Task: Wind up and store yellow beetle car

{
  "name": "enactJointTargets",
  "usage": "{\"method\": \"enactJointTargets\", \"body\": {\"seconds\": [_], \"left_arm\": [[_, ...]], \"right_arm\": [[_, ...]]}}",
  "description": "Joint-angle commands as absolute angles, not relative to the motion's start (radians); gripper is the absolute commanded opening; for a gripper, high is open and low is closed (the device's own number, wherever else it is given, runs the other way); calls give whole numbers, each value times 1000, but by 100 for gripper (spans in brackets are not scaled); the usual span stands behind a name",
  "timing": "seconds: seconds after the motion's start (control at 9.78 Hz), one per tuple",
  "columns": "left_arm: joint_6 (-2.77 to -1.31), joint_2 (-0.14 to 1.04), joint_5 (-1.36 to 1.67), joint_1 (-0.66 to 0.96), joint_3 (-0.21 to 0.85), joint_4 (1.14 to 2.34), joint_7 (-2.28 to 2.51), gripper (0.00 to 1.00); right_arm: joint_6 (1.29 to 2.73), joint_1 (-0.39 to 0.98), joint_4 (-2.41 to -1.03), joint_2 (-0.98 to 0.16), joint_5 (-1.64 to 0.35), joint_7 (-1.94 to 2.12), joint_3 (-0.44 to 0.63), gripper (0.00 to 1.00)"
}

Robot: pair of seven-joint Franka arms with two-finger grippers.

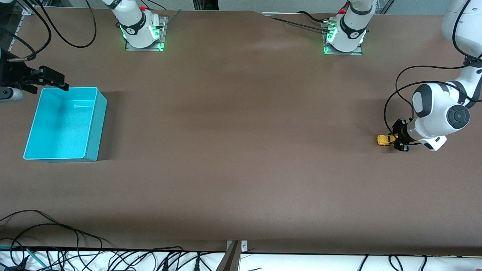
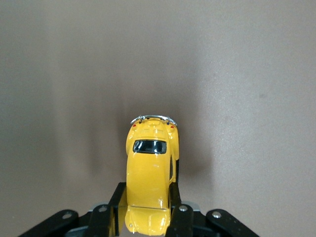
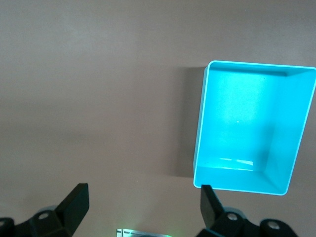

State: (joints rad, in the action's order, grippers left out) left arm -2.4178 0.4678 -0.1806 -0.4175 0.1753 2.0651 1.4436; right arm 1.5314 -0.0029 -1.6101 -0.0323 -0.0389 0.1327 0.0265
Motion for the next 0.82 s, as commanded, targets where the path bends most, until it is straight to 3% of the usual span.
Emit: {"method": "enactJointTargets", "body": {"seconds": [0.0,0.72], "left_arm": [[-2457,509,-201,-434,179,2014,1459,100],[-2344,476,-202,-431,201,1959,1468,100]], "right_arm": [[1534,35,-1612,-43,-48,146,25,100],[1549,152,-1612,-77,46,130,23,100]]}}
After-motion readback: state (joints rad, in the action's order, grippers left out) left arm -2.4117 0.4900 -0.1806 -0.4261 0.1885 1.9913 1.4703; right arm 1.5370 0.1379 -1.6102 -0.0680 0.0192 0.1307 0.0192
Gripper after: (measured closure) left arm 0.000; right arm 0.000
